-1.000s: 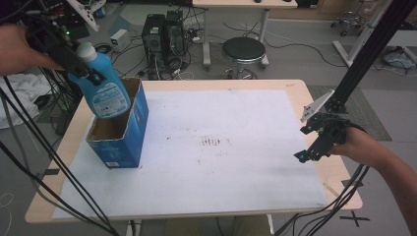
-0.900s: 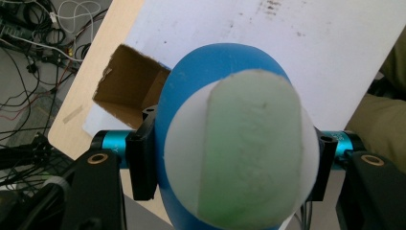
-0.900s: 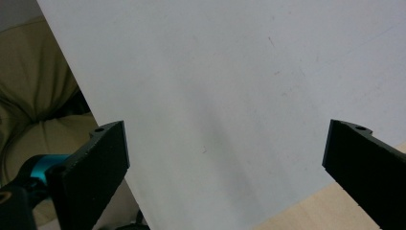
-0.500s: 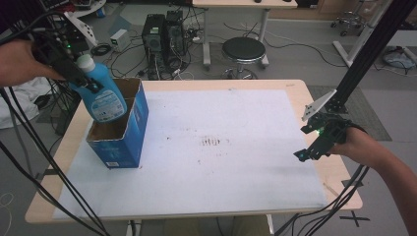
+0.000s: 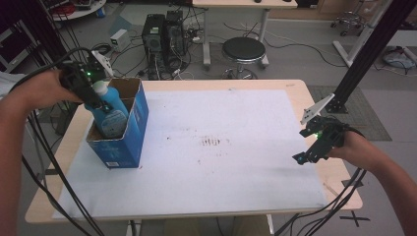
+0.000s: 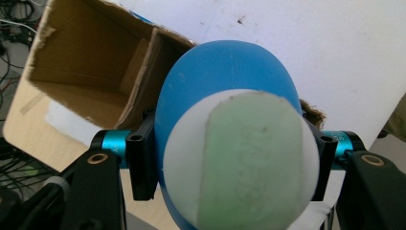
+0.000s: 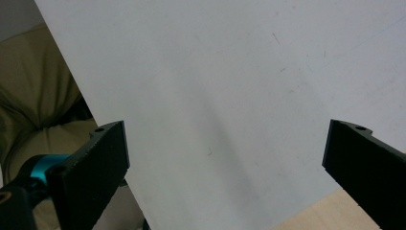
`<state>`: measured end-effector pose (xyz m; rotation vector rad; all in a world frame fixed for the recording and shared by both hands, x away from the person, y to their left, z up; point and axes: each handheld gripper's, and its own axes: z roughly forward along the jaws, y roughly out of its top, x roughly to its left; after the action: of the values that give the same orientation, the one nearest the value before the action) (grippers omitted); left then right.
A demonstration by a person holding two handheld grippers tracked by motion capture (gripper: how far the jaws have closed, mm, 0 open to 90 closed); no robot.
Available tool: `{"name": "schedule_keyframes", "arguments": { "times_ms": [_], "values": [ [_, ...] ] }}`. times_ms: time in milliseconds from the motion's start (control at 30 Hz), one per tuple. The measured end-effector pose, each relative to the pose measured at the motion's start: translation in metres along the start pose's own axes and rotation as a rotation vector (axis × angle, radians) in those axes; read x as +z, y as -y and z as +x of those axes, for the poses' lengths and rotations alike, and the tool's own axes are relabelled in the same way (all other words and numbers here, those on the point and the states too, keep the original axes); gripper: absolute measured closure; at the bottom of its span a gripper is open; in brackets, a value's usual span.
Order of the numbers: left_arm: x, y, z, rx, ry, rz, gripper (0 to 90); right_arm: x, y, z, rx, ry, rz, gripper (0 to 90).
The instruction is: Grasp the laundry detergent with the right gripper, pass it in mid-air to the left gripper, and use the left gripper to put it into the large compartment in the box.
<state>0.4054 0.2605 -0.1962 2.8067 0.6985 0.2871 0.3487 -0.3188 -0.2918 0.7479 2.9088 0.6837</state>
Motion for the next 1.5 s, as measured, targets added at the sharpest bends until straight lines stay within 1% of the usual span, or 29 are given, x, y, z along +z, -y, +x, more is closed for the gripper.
{"name": "schedule_keyframes", "arguments": {
  "times_ms": [100,233,367,467,633,733,800,833,867,1067,1133,1167,1200,1267,1333,1467,1500],
  "values": [
    [0.016,0.001,-0.002,0.008,-0.005,0.020,38.0,0.002,0.000,0.001,-0.004,-0.002,-0.003,1.1],
    [0.034,0.006,-0.002,0.012,0.005,0.031,38.0,0.007,0.000,0.002,-0.004,-0.006,-0.006,1.1],
    [0.047,0.010,-0.002,0.030,0.013,0.046,38.0,0.011,0.000,0.003,-0.008,-0.012,0.002,1.1],
    [0.056,0.012,-0.001,0.030,0.024,0.057,38.0,0.014,0.000,0.004,-0.008,-0.016,0.009,1.1],
    [0.070,0.015,0.000,0.022,0.039,0.069,38.0,0.015,-0.001,0.005,-0.006,-0.019,-0.005,1.1],
    [0.078,0.016,0.000,0.014,0.047,0.062,38.0,0.015,-0.002,0.005,-0.007,-0.021,-0.016,1.1],
    [0.083,0.018,0.000,0.010,0.053,0.074,38.0,0.015,-0.002,0.005,-0.004,-0.022,-0.017,1.1],
    [0.084,0.018,0.001,0.009,0.054,0.070,38.0,0.015,-0.002,0.005,-0.004,-0.021,-0.017,1.1],
    [0.084,0.018,0.001,0.000,0.054,0.057,38.0,0.015,-0.002,0.005,-0.002,-0.022,-0.017,1.1],
    [0.085,0.018,0.001,0.001,0.055,0.063,37.8,0.012,-0.001,0.006,-0.005,-0.017,-0.023,1.1],
    [0.086,0.017,0.001,0.008,0.050,0.075,37.6,0.012,-0.001,0.007,-0.002,-0.016,-0.026,1.1],
    [0.085,0.017,0.000,0.022,0.046,0.084,37.5,0.012,-0.001,0.008,-0.003,-0.014,-0.024,1.1],
    [0.085,0.017,0.000,0.023,0.044,0.084,36.9,0.012,-0.001,0.009,-0.003,-0.015,-0.026,1.1],
    [0.085,0.018,0.000,0.004,0.031,0.084,30.4,0.013,0.000,0.010,-0.009,-0.017,-0.028,1.1],
    [0.082,0.020,0.001,-0.007,0.036,0.071,30.1,0.013,0.000,0.011,-0.007,-0.020,-0.031,1.1],
    [0.072,0.024,0.002,-0.029,0.026,0.052,30.1,0.014,0.002,0.013,-0.007,-0.021,-0.029,1.1],
    [0.070,0.025,0.002,-0.028,0.024,0.053,30.0,0.014,0.001,0.013,-0.010,-0.021,-0.030,1.1]
  ]
}}
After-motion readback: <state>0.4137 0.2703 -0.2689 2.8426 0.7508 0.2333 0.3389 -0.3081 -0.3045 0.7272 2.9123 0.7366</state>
